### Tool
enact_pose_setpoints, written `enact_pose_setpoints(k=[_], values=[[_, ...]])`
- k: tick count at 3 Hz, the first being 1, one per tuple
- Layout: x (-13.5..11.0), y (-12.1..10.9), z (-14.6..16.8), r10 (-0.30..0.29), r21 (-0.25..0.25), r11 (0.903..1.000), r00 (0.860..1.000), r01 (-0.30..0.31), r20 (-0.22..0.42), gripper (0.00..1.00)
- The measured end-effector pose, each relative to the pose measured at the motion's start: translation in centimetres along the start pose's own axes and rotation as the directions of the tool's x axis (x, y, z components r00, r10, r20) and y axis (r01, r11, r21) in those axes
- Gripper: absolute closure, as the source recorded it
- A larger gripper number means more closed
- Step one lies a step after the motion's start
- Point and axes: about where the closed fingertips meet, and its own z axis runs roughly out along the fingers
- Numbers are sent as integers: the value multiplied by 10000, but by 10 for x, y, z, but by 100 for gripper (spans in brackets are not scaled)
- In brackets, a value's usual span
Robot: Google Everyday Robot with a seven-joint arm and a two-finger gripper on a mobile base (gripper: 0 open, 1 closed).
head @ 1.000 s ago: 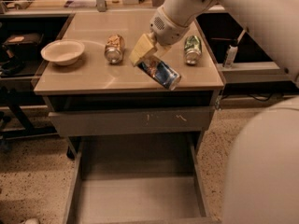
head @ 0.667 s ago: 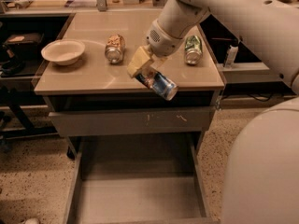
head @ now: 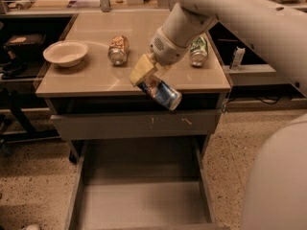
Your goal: Place redbull can into middle drawer
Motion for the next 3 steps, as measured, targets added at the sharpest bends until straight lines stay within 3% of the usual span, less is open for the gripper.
enact_pose_setpoints(k=[1,2,3], values=[[32,28,28,575,-823,9950,9982,-560,158,100],[72,53,61,1158,-1632,9797,9932,-1168,-154,100],[72,53,61,1160,-1633,9796,9931,-1169,-154,100]])
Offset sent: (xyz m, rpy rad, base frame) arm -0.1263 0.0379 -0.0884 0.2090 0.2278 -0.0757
